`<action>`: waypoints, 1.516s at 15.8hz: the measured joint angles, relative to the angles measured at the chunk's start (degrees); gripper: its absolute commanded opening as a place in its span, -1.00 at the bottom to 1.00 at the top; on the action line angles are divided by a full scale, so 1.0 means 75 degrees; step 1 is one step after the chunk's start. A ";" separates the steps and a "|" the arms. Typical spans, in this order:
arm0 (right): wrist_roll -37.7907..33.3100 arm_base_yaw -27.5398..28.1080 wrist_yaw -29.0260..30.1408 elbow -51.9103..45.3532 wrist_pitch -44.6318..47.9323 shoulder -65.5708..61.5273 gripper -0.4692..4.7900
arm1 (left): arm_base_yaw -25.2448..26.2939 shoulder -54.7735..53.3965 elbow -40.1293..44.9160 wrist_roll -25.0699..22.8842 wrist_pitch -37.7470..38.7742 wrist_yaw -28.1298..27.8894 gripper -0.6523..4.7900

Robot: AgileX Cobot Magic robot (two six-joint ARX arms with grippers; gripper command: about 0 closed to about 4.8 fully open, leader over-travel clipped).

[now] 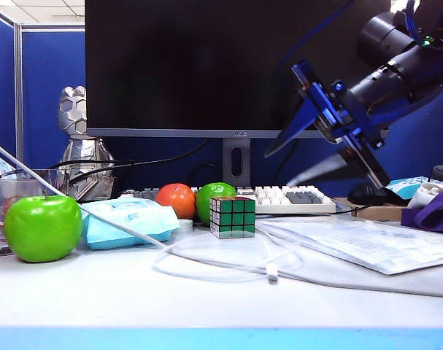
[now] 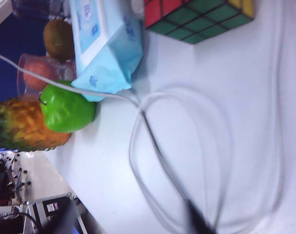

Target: Pick up the Type-C charging cable and the charging base, insert one end of the Type-C charger into the corresponding slot on the base, and finally place the plugged-in charger back on the table.

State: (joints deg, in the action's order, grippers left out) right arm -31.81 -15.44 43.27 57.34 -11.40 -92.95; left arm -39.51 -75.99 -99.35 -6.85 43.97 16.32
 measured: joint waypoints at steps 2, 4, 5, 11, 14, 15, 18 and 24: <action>0.0009 0.0012 0.0079 0.0032 -0.0085 0.0000 0.24 | 0.0000 -0.0003 0.0000 0.0000 0.0000 0.0003 -0.78; 0.0469 -0.0195 0.0356 0.0041 -0.0848 0.0017 0.24 | 0.0000 -0.0006 0.0000 0.0000 0.0000 0.0003 -0.78; 0.0959 -0.0376 0.0099 0.0041 -0.1262 0.0017 0.24 | 0.0000 -0.0006 0.0000 0.0000 0.0000 0.0000 -0.78; 0.1842 -0.1655 -0.1880 0.0041 -0.1970 0.0017 0.08 | 0.0000 -0.0009 0.0000 0.0000 0.0000 0.0003 -0.78; 0.1853 -0.1682 -0.2518 0.0041 -0.2372 -0.0003 -0.03 | 0.0000 -0.0009 0.0000 0.0000 0.0000 0.0000 -0.78; 0.1851 -0.1655 -0.2565 0.0041 -0.2436 -0.0058 -0.04 | 0.0000 -0.0009 0.0000 0.0000 0.0000 0.0003 -0.78; 0.1851 -0.1679 -0.2538 0.0041 -0.2457 -0.0262 -0.04 | 0.0000 -0.0009 0.0000 0.0000 0.0000 0.0003 -0.78; 0.1845 -0.1682 -0.2378 0.0041 -0.2192 -0.0737 -0.06 | 0.0000 -0.0009 0.0000 0.0000 0.0000 0.0000 -0.78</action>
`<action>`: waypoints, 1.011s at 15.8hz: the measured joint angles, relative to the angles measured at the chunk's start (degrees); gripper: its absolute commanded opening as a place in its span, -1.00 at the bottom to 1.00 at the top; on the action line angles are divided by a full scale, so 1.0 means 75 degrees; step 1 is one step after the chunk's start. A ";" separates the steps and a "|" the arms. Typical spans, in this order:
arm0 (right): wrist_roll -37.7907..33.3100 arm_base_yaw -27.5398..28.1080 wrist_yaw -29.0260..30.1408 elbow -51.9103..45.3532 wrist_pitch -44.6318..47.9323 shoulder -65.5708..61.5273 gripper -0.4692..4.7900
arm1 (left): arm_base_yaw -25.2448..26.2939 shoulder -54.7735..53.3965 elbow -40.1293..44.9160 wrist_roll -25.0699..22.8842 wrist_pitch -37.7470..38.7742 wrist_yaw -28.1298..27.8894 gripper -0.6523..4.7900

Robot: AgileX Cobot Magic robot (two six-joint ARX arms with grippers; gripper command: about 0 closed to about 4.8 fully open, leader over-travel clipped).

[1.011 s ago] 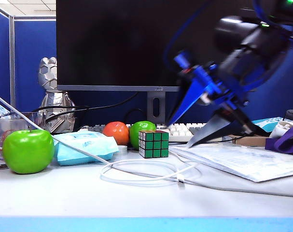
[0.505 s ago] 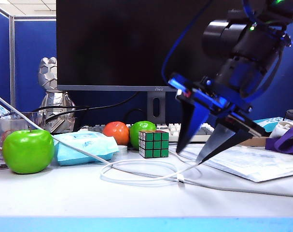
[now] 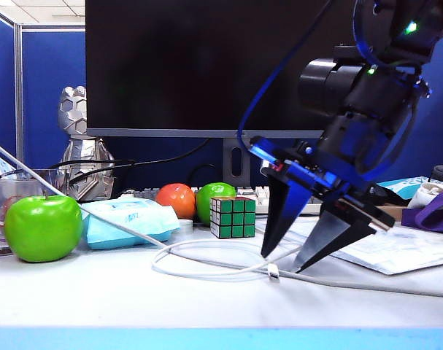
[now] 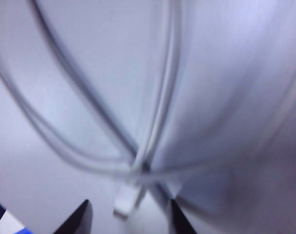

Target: Pick up the Type-C charging cable and the charging base, insert one end of the Type-C charger into the corresponding slot on the base, and finally place the plugged-in charger back on the table.

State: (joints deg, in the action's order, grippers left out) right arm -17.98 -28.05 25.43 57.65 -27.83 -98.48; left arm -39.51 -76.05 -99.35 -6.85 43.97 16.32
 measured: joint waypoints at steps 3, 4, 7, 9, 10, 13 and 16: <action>0.0000 0.0000 0.0012 0.0000 0.0111 -0.0006 -0.07 | 0.0000 0.0000 0.0000 0.0000 0.0000 0.0000 -0.78; 0.0000 0.0000 0.0012 0.0000 0.0117 -0.0017 -0.07 | 0.0000 0.0000 0.0000 0.0000 0.0000 0.0003 -0.78; -0.0003 0.0006 0.0093 0.0082 0.0213 -0.0262 -0.49 | 0.0000 0.0000 0.0000 0.0000 0.0000 0.0000 -0.78; 0.0000 0.0017 0.0128 0.0093 0.0280 -0.0393 -0.78 | 0.0000 0.0000 0.0000 0.0000 0.0003 0.0000 -0.78; -0.0003 0.0017 0.0192 0.0093 0.0291 -0.0393 -0.78 | 0.0000 0.0000 0.0000 0.0000 0.0003 0.0000 -0.78; 0.0003 0.0012 0.0411 0.0443 -0.0125 -0.0449 -0.79 | 0.0000 0.0000 0.0000 0.0000 0.0035 0.0000 -0.78; 0.0717 0.0012 0.0551 0.1792 -0.1772 -0.0399 -0.79 | 0.0000 0.0000 0.0000 0.0000 0.0061 0.0000 -0.78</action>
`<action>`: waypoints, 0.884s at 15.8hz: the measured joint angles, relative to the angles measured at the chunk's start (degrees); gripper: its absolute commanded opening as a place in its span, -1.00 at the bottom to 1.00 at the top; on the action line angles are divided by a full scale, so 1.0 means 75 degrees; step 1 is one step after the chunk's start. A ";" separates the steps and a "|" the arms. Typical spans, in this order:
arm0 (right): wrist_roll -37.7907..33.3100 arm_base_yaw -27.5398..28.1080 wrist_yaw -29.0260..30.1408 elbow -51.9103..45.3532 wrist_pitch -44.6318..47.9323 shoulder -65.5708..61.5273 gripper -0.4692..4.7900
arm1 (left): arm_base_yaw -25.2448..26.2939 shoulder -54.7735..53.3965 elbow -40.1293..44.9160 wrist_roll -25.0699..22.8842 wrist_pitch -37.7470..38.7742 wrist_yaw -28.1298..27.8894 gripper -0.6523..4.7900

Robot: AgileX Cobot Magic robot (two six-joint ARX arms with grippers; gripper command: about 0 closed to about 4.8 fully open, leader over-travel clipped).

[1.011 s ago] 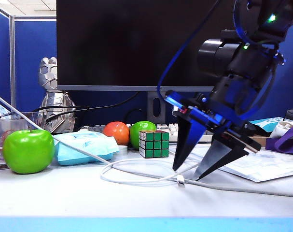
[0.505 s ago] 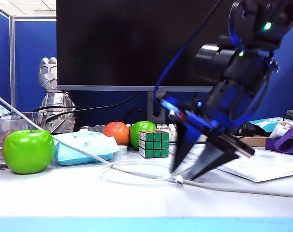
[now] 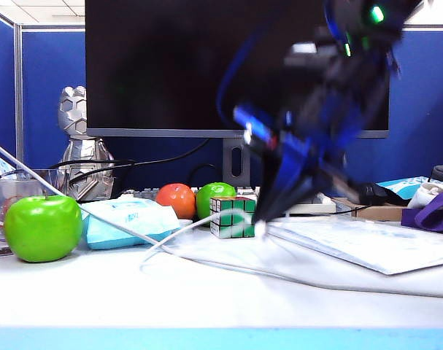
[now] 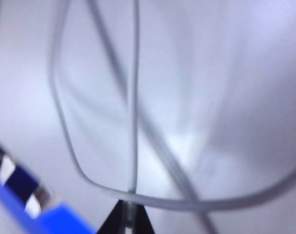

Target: Pick up the Type-C charging cable and the charging base, insert one end of the Type-C charger into the corresponding slot on the base, and finally place the plugged-in charger back on the table.

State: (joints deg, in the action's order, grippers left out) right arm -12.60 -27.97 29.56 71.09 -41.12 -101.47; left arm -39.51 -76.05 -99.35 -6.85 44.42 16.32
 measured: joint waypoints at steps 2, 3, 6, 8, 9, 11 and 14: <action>0.0577 0.0003 0.0003 0.0603 -0.1090 0.0000 -0.79 | 0.0000 0.0000 0.0000 0.0000 0.0041 0.0000 -0.78; 0.0909 0.0012 -0.0003 0.0909 -0.1664 0.0000 -0.79 | 0.0000 0.0000 0.0000 0.0000 0.0064 0.0000 -0.78; 0.1833 0.0012 -0.1335 0.1716 -0.2821 0.0012 -0.79 | 0.0000 0.0000 0.0000 0.0000 0.0064 0.0000 -0.78; 0.2090 0.0020 -0.2783 0.1848 -0.3034 0.0015 -0.79 | 0.0000 0.0000 0.0000 0.0000 0.0061 0.0000 -0.78; 0.2212 0.0050 -0.3346 0.1848 -0.3045 -0.0006 -0.79 | 0.0000 0.0000 0.0000 0.0000 0.0064 0.0000 -0.78; 0.2267 0.0061 -0.3526 0.1839 -0.3042 -0.0108 -0.79 | 0.0000 0.0000 0.0000 0.0000 0.0064 0.0003 -0.78; 0.2299 0.0044 -0.3605 0.1824 -0.3104 -0.0417 -0.79 | 0.0000 0.0000 0.0000 0.0000 0.0067 -0.0003 -0.78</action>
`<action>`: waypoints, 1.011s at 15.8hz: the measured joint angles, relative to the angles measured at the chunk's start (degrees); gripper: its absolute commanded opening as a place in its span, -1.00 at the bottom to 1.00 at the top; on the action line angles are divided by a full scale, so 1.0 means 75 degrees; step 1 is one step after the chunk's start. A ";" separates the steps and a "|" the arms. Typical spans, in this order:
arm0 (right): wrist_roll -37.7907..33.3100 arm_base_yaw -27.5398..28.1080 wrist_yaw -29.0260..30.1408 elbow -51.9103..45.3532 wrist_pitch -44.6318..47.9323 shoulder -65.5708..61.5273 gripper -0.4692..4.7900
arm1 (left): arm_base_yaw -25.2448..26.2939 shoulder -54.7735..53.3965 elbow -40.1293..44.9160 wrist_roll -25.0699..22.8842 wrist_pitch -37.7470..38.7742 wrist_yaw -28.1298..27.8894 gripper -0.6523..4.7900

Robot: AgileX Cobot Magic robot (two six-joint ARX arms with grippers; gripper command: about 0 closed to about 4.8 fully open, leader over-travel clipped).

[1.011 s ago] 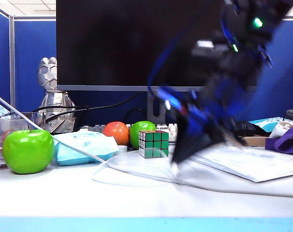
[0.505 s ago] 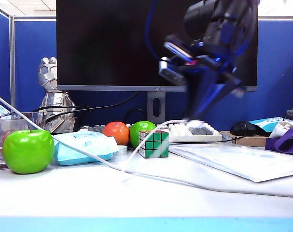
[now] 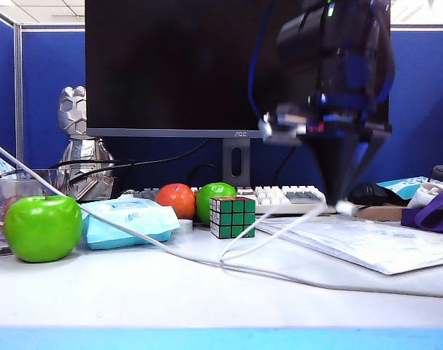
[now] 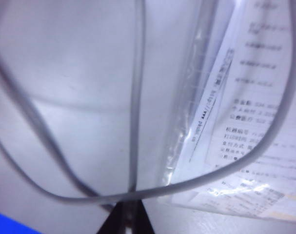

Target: Pick up the Type-C charging cable and the charging base, insert one end of the Type-C charger into the corresponding slot on the base, and finally place the plugged-in charger back on the table.

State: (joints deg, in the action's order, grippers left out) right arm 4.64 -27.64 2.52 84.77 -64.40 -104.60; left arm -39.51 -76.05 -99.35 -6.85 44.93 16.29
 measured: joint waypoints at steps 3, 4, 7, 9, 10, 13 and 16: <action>0.0810 -0.0015 -0.1169 0.0000 -0.0670 -0.0248 -0.82 | 0.0000 0.0000 0.0000 0.0000 0.0035 0.0003 -0.78; 0.1090 -0.0009 -0.1448 -0.0006 -0.0909 -0.0353 -0.82 | 0.0000 0.0000 0.0000 0.0000 0.0041 0.0006 -0.78; 0.1195 -0.0009 -0.1134 -0.0006 -0.0985 -0.0379 -0.82 | 0.0000 0.0000 0.0000 0.0000 0.0041 0.0003 -0.78; 0.1192 -0.0012 0.0236 -0.0009 -0.0985 -0.0379 -0.82 | 0.0000 0.0000 0.0000 0.0000 0.0041 0.0003 -0.78; 0.1183 -0.0012 0.0799 -0.0009 -0.0991 -0.0376 -0.82 | 0.0000 0.0000 0.0000 0.0000 0.0041 0.0003 -0.78; 0.1174 -0.0015 0.3177 0.0015 -0.0991 -0.0085 -0.82 | 0.0000 0.0000 0.0000 0.0000 0.0143 0.0006 -0.78; 0.1037 -0.0015 0.4103 0.0370 -0.0991 0.0274 -0.82 | 0.0000 0.0000 0.0000 0.0000 0.0160 0.0006 -0.78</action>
State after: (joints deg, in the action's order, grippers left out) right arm 12.43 -27.75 33.30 87.55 -71.83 -102.54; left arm -39.51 -76.05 -99.35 -6.85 46.13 16.34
